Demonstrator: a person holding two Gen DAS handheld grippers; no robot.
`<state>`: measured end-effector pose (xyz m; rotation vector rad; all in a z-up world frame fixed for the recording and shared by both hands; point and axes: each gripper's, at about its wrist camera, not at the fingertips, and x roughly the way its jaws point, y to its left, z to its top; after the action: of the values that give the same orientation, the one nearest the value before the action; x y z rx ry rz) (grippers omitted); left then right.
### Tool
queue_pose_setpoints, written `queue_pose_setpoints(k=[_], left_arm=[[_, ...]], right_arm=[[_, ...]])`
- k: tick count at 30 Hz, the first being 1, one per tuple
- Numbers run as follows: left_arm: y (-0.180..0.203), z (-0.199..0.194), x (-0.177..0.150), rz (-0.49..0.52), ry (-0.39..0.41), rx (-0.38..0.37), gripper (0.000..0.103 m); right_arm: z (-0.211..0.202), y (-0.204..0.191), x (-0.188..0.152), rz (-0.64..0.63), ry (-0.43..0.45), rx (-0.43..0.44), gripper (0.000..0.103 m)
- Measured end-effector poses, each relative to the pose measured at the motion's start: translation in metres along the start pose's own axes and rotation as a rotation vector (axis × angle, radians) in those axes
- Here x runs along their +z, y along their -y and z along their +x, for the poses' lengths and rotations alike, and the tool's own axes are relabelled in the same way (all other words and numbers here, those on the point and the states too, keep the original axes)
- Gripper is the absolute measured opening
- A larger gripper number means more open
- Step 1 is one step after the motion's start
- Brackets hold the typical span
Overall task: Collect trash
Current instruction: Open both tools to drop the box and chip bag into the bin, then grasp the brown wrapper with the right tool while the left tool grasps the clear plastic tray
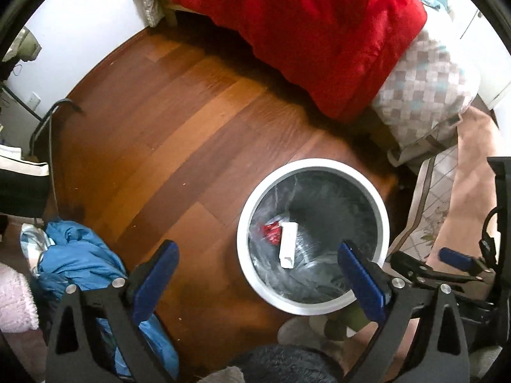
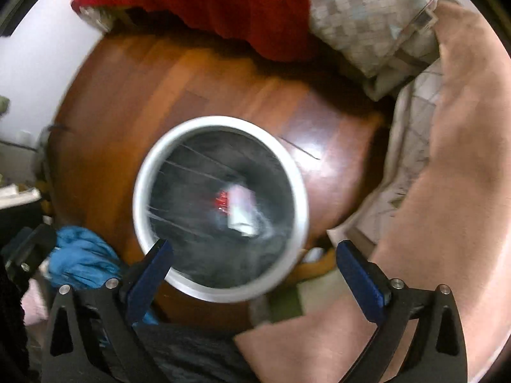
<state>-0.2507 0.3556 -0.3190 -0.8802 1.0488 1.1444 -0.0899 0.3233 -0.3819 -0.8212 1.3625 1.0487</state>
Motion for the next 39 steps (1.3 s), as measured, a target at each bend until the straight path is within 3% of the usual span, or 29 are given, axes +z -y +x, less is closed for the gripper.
queue_pose_setpoints(k=[3,14,20,24,27,31,36,39], left_arm=[[0.003,-0.004,-0.006,0.017,0.007,0.022,0.101],[0.017,-0.045,-0.016,0.046,0.084,0.025,0.101],[0.029,-0.092,-0.023,0.068,0.155,0.011,0.101],[0.052,-0.13,-0.033,0.105,0.216,-0.005,0.101],[0.08,-0.15,-0.047,0.138,0.249,-0.042,0.101],[0.14,-0.152,-0.079,0.219,0.224,-0.123,0.101],[0.221,-0.123,-0.118,0.348,0.123,-0.199,0.101],[0.277,-0.104,-0.145,0.454,0.085,-0.205,0.101]], right_arm=[[-0.004,-0.001,-0.008,-0.03,-0.007,-0.055,0.103],[-0.044,0.013,-0.024,-0.035,0.063,-0.047,0.103],[-0.098,0.023,-0.036,0.002,0.165,0.007,0.103],[-0.151,0.043,-0.053,0.058,0.248,0.099,0.103],[-0.192,0.07,-0.074,0.099,0.31,0.129,0.103],[-0.23,0.127,-0.114,0.181,0.35,0.08,0.103],[-0.234,0.224,-0.177,0.327,0.305,-0.064,0.103],[-0.221,0.279,-0.211,0.424,0.257,-0.119,0.103]])
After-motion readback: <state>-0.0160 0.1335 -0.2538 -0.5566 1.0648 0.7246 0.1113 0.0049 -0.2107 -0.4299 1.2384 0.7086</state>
